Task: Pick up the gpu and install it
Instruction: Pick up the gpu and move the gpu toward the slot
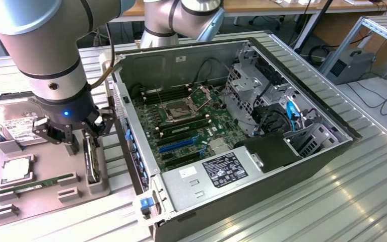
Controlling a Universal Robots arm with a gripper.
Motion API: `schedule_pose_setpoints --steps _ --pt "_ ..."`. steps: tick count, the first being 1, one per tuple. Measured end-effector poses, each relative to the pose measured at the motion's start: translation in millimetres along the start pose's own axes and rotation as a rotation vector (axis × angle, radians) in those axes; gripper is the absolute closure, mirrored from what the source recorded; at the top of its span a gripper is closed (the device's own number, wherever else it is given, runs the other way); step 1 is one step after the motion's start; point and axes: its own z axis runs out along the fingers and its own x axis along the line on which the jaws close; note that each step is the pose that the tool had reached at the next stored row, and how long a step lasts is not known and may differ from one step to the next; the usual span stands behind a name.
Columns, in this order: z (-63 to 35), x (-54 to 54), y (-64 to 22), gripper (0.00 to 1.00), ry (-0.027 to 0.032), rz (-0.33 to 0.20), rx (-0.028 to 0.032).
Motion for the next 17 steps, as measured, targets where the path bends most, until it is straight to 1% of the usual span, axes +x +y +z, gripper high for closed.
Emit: schedule_pose_setpoints --steps 1,3,4,5,6,17 --pt "0.0 0.0 0.0 0.53 0.0000 0.000 0.0000" --pt "0.0 0.0 0.0 0.66 -0.0001 0.000 0.0000" --pt "0.0 0.0 0.0 0.66 -0.0001 0.000 0.0000" --pt "0.0 0.0 0.0 0.72 -0.0001 0.000 0.0000" --pt "0.0 0.0 0.0 0.73 -0.0001 0.000 0.0000" --pt "0.0 0.0 0.0 0.73 0.0000 0.000 0.0000"
